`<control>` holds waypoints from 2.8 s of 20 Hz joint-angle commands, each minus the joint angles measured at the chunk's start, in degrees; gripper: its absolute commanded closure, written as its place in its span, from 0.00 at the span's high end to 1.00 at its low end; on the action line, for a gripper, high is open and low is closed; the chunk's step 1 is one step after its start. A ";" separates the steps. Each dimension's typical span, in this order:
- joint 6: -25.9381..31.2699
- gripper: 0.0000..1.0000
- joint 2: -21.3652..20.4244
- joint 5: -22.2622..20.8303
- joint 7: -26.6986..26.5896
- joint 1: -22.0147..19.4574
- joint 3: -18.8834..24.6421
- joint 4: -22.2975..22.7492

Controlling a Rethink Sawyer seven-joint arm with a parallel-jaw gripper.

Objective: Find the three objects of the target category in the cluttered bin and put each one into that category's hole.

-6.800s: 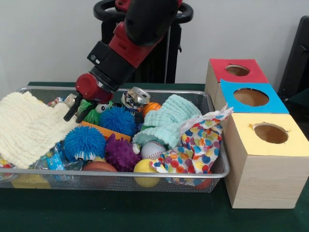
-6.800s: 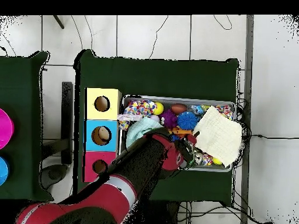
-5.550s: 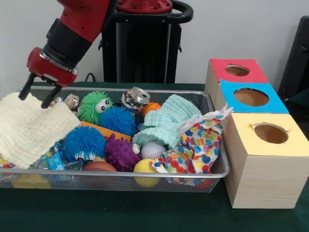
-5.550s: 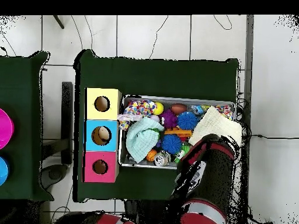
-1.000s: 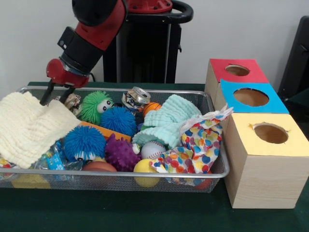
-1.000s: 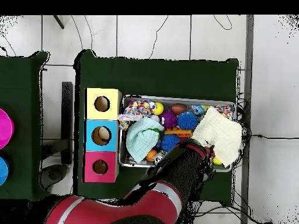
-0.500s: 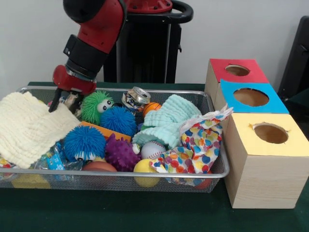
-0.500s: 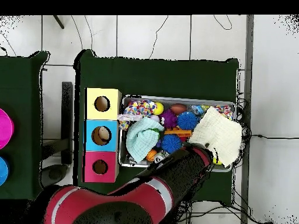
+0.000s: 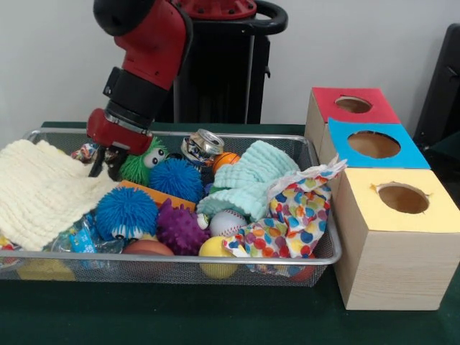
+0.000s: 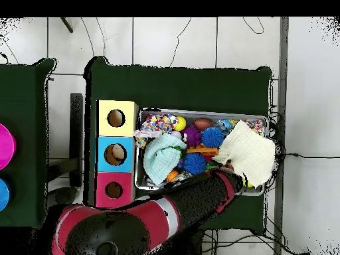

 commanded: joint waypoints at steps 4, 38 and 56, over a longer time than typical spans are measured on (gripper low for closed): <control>-4.93 0.00 6.32 7.82 -5.64 1.84 -2.50 -3.71; 29.69 0.00 -10.01 -18.73 -2.59 3.26 14.01 -6.56; 51.65 0.00 -31.52 -12.89 -31.85 -17.48 42.60 3.34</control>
